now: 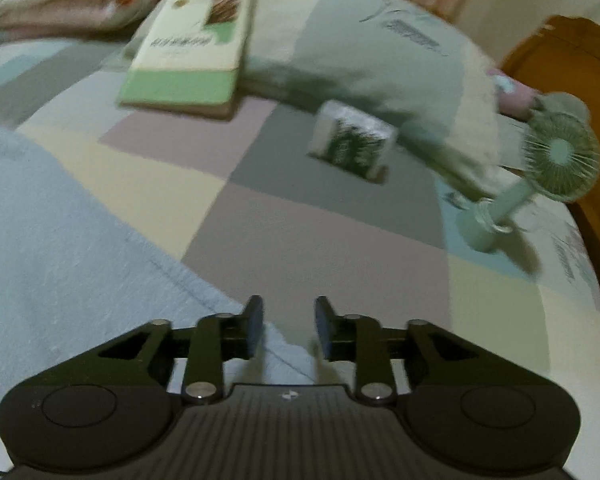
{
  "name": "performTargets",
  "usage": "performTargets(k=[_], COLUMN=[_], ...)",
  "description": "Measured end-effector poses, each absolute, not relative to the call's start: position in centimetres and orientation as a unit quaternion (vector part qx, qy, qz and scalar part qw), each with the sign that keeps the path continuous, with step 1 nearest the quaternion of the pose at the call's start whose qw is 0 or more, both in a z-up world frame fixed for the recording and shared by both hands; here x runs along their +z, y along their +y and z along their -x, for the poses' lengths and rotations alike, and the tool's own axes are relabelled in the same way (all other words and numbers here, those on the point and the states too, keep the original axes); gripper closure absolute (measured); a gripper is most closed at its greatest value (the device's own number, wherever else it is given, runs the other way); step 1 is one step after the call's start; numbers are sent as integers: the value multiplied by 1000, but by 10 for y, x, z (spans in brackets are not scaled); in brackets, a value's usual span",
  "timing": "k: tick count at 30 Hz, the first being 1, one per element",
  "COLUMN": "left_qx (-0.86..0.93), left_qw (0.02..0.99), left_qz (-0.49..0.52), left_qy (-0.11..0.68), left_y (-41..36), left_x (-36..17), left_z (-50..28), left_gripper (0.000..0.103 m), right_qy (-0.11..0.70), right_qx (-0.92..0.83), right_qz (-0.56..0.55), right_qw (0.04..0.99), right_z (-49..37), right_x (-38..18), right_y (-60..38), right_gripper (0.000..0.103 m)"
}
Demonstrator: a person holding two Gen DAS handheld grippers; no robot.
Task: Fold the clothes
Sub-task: 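Pinch and straighten the folded edge with the right gripper, then release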
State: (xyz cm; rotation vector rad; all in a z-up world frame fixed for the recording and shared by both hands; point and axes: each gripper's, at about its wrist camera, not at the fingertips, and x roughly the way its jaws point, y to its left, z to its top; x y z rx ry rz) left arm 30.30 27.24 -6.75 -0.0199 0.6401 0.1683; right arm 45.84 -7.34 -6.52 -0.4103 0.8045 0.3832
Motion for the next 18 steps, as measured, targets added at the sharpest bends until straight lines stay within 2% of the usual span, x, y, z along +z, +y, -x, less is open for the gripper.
performTargets(k=[4, 10, 14, 18], left_qx=[84, 80, 78, 80], left_qw=[945, 945, 943, 938], left_qz=[8, 2, -4, -16], left_qy=[315, 316, 324, 337], left_y=[272, 269, 265, 264], left_x=[-68, -69, -73, -77], left_z=[-304, -304, -306, -307], left_gripper=[26, 26, 25, 24], right_qy=[408, 495, 498, 474], right_qx=[139, 112, 78, 37], right_qz=[177, 127, 97, 67], right_qw=[885, 852, 858, 877], right_z=[-463, -463, -469, -489], right_x=[-63, -87, -107, -109], right_y=[-105, -149, -157, -161], right_gripper=[64, 61, 47, 38])
